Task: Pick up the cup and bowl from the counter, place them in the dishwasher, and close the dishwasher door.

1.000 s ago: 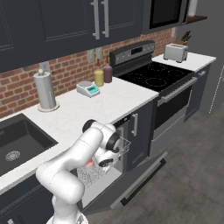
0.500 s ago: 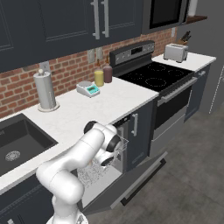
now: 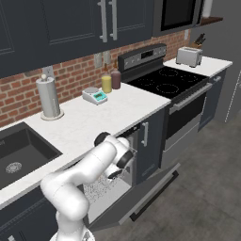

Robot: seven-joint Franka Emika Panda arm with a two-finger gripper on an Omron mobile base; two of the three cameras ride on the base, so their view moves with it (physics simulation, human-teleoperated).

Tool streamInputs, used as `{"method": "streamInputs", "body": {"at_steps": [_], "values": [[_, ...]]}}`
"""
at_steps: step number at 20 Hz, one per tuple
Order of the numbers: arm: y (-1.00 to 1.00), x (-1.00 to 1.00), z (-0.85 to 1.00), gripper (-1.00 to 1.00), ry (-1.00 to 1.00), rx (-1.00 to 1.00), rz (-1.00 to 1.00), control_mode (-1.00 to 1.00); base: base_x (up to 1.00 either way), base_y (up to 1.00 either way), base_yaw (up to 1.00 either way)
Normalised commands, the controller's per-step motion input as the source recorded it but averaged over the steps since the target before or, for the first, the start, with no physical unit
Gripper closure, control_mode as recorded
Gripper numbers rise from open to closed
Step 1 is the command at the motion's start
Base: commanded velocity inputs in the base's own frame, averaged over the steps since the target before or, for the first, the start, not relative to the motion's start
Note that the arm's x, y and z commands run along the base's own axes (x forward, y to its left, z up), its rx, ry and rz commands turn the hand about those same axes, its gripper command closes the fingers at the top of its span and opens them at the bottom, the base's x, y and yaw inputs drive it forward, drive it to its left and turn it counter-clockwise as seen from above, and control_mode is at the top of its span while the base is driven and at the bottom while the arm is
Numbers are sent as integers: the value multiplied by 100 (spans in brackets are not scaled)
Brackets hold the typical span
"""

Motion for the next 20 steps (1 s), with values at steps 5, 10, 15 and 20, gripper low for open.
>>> {"method": "streamInputs", "body": {"at_steps": [5, 10, 15, 20], "values": [[-4, 0, 46, -100, -1, 9, 0, -100, 0, 0, 0], [-39, -20, 77, -100, 0, 2, 0, -100, 0, 0, 0], [-59, -32, 71, -100, 0, -1, 0, -100, 0, 0, 0], [-64, -38, 87, -100, 0, -1, 0, -100, 0, 0, 0]]}}
